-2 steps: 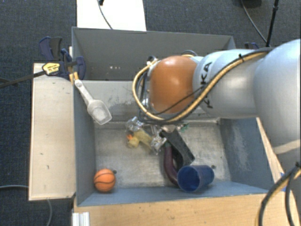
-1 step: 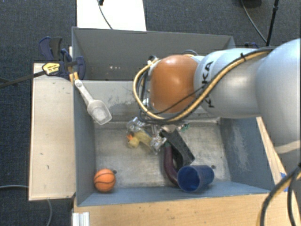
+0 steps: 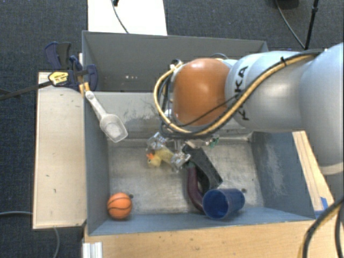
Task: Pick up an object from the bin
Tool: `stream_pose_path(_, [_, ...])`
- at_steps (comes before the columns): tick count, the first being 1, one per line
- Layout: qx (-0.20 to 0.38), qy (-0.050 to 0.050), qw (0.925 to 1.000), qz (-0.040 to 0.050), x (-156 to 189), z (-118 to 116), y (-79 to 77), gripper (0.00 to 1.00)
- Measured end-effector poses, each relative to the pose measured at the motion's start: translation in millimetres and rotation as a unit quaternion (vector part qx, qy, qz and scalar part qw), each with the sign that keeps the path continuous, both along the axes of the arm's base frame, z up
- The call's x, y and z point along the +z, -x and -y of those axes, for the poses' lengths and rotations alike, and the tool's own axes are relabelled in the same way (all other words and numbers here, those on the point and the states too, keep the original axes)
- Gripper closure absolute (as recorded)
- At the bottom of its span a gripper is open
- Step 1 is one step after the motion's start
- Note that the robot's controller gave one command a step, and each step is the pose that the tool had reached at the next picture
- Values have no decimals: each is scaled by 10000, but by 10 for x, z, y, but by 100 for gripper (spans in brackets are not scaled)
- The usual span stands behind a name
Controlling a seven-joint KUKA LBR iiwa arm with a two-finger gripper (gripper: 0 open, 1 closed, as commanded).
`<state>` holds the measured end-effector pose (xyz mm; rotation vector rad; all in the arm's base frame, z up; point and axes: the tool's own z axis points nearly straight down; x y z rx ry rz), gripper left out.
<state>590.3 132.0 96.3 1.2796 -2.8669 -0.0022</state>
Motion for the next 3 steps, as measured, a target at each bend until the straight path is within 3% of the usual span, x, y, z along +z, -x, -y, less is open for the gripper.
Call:
stream_pose_path(1, [-12,-11,10000,41,110,-4,-20,100])
stream_pose_path(3, [-30,-13,10000,39,176,-6,-20,100])
